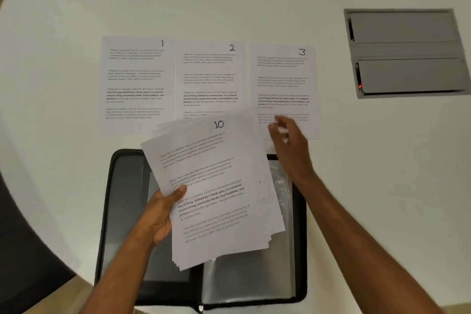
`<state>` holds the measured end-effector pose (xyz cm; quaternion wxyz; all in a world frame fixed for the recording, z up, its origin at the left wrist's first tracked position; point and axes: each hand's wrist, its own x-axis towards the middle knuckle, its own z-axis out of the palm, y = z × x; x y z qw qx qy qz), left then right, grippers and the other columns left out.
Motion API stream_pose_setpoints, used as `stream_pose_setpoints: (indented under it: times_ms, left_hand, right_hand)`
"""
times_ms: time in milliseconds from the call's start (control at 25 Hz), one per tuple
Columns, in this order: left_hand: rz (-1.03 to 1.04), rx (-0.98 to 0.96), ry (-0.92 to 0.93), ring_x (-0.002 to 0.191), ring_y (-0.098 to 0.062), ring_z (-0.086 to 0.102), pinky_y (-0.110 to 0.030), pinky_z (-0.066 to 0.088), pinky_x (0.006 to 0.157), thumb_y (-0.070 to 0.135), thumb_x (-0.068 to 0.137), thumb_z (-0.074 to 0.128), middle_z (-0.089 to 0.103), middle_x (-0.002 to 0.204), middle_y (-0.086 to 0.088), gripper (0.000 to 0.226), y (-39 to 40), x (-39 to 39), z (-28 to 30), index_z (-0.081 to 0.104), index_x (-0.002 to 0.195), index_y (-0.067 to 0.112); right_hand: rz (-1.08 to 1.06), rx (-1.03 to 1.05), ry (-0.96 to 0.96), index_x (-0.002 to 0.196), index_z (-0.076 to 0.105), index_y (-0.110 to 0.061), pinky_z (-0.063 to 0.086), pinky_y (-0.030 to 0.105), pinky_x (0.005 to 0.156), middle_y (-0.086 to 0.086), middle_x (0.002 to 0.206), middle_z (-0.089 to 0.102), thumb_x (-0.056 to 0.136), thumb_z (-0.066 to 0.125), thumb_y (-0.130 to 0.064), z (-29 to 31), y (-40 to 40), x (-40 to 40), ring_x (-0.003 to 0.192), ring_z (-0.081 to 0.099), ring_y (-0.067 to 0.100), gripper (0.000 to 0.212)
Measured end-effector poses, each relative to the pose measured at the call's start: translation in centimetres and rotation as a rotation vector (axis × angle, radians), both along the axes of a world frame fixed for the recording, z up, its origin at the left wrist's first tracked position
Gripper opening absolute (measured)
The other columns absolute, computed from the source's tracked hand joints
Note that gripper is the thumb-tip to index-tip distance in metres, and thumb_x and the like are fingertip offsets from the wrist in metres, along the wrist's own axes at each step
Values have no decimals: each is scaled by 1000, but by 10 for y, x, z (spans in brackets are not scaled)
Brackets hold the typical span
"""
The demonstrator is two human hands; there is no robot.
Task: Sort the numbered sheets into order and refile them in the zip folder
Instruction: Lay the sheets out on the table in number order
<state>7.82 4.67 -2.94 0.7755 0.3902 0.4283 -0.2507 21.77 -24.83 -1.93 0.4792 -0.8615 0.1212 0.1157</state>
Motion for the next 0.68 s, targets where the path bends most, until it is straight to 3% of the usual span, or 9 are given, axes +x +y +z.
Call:
stream_pose_setpoints:
  times_ms: [80, 160, 280, 440, 680]
  left_hand:
    - [17, -8, -4, 121, -41, 65, -60, 54, 94, 7, 89, 63, 67, 132, -21, 50, -1, -5, 4, 58, 138, 7]
    - [23, -39, -22, 121, -40, 65, -58, 54, 94, 5, 89, 62, 67, 132, -20, 49, -5, -8, 12, 59, 138, 7]
    - [6, -59, -35, 122, -39, 65, -54, 56, 94, 6, 90, 61, 66, 134, -20, 50, -15, -18, 26, 58, 140, 6]
    - [-17, -75, -70, 125, -40, 62, -58, 52, 98, 4, 93, 60, 64, 137, -19, 49, -38, -35, 39, 55, 142, 7]
    - [7, -65, -118, 118, -39, 67, -56, 58, 89, -3, 92, 57, 68, 131, -20, 46, -72, -50, 55, 56, 137, 8]
  right_hand:
    - [-50, 228, 310, 118, 66, -33, 56, 25, 85, -11, 114, 71, 103, 56, -47, 30, 12, -34, 103, 68, 8, 23]
    - [-11, 298, 425, 117, 70, -28, 59, 32, 86, -7, 108, 76, 103, 59, -39, 42, 10, -67, 98, 73, 13, 21]
    - [-46, 287, 341, 120, 72, -18, 61, 36, 81, -3, 104, 79, 102, 63, -27, 55, -3, -101, 91, 76, 18, 22]
    - [-190, 350, 278, 110, 75, -18, 62, 34, 76, 1, 98, 79, 99, 67, -28, 77, -21, -116, 88, 76, 24, 16]
    - [-329, 374, 164, 99, 76, -16, 60, 34, 74, 2, 95, 80, 98, 69, -25, 96, -57, -122, 82, 75, 17, 12]
